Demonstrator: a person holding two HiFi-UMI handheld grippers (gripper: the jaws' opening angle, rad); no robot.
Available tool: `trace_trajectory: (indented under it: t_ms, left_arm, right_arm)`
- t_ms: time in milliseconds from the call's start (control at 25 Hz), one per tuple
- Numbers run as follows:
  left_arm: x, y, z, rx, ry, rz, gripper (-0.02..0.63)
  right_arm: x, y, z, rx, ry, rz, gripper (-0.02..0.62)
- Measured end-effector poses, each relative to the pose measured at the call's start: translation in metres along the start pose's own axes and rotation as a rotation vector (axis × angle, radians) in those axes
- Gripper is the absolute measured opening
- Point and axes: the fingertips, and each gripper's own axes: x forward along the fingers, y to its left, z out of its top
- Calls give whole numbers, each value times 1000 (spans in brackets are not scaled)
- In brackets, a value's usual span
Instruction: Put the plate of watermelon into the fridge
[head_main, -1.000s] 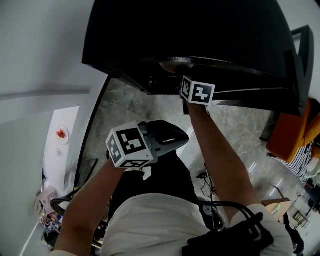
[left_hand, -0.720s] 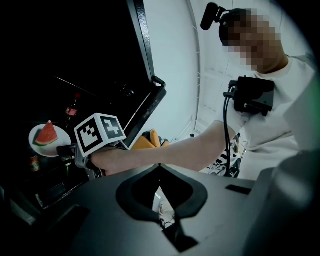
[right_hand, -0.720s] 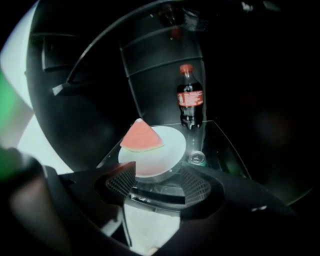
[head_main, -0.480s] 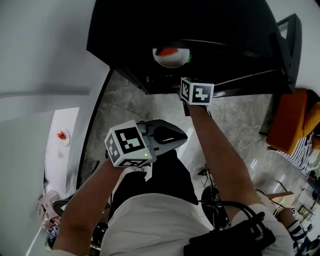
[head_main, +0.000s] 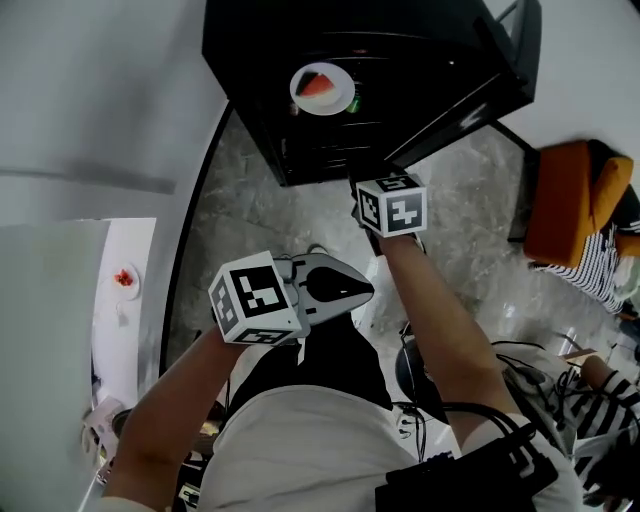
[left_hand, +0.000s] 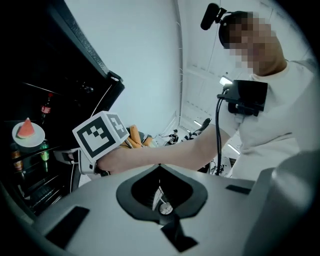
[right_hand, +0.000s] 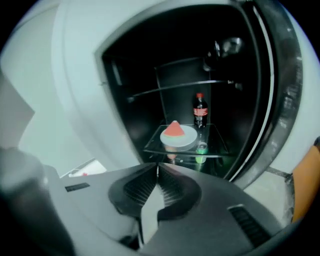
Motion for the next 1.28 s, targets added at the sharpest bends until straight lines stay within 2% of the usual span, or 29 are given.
trace_trajectory:
  t_ms: [640,920,1280]
  left_arm:
    - [-33,-179,-45,34,42,-126,11]
    - [-36,-228,-61,51,67,-169,11]
    - [-74,-260,-77,47,23,-116,11]
  right_arm:
    - [-173,163,-65,10,14,102,14]
    - [-233,205,-77,-22,-14,115,14]
    - [-284,264,-98,-75,-41,131,14]
